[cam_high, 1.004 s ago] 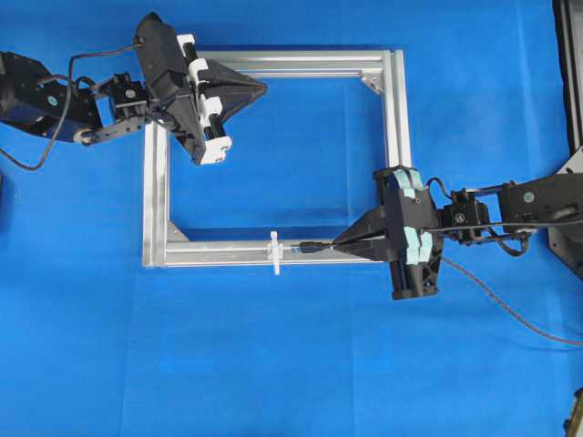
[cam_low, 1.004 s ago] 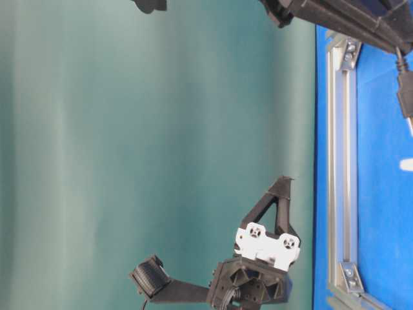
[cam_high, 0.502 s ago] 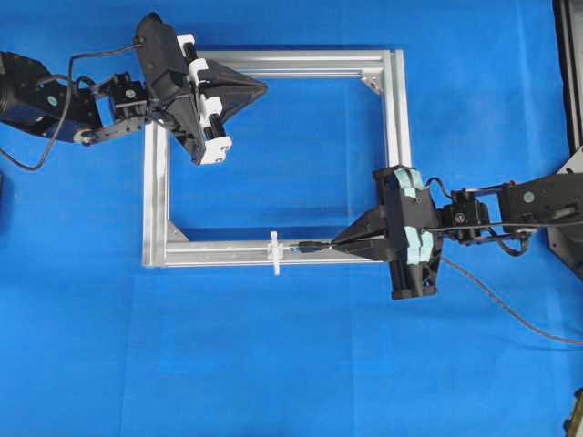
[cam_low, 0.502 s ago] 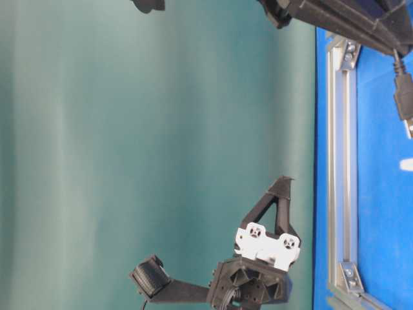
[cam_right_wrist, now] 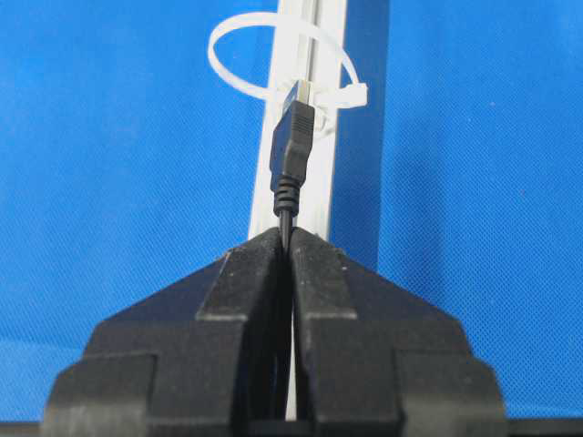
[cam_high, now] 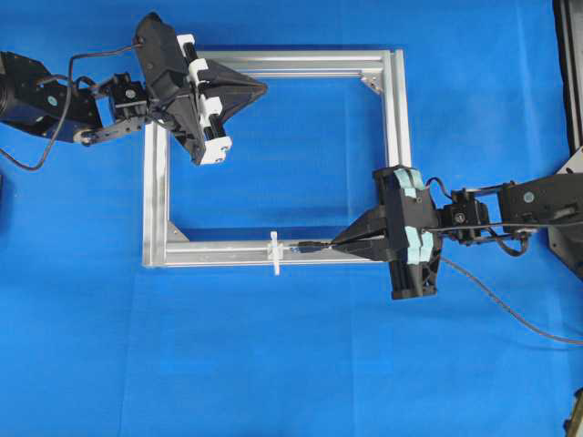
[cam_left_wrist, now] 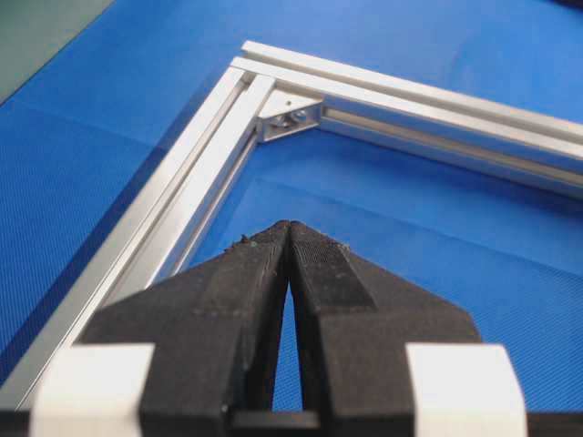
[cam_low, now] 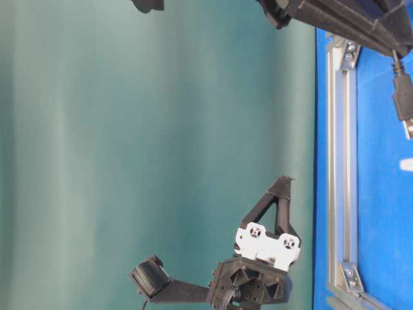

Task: Insert the wire through the string loop located in the center.
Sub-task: 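Align the USB plug with the white zip-tie loop using the right gripper, then push the USB plug leftward through the zip-tie loop with the right gripper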

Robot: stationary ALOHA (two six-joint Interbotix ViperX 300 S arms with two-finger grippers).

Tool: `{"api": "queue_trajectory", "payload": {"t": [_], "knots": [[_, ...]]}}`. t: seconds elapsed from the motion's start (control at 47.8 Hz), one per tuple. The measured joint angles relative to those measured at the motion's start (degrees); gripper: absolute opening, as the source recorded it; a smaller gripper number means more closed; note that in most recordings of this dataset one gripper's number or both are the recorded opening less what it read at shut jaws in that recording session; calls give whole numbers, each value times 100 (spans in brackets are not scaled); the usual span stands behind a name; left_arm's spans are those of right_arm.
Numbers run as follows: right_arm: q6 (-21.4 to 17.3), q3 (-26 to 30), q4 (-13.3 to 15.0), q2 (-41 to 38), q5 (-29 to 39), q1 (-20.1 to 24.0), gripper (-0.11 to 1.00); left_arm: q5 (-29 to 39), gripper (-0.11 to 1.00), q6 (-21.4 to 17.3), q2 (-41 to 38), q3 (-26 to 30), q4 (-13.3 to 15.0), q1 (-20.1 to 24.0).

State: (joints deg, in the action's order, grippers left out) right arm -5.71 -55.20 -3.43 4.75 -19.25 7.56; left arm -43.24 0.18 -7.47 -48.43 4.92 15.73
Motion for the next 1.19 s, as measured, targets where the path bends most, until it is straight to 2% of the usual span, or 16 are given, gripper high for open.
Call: {"api": "queue_trajectory", "payload": {"t": [0.941,1.192], "knots": [[0,-9,-9,-9,-18,0,-3,0,0,9,0,0,0,-26],[0,62,-9,-334,-211,18,-3,-9,0,9,0,0,9,-26]]}}
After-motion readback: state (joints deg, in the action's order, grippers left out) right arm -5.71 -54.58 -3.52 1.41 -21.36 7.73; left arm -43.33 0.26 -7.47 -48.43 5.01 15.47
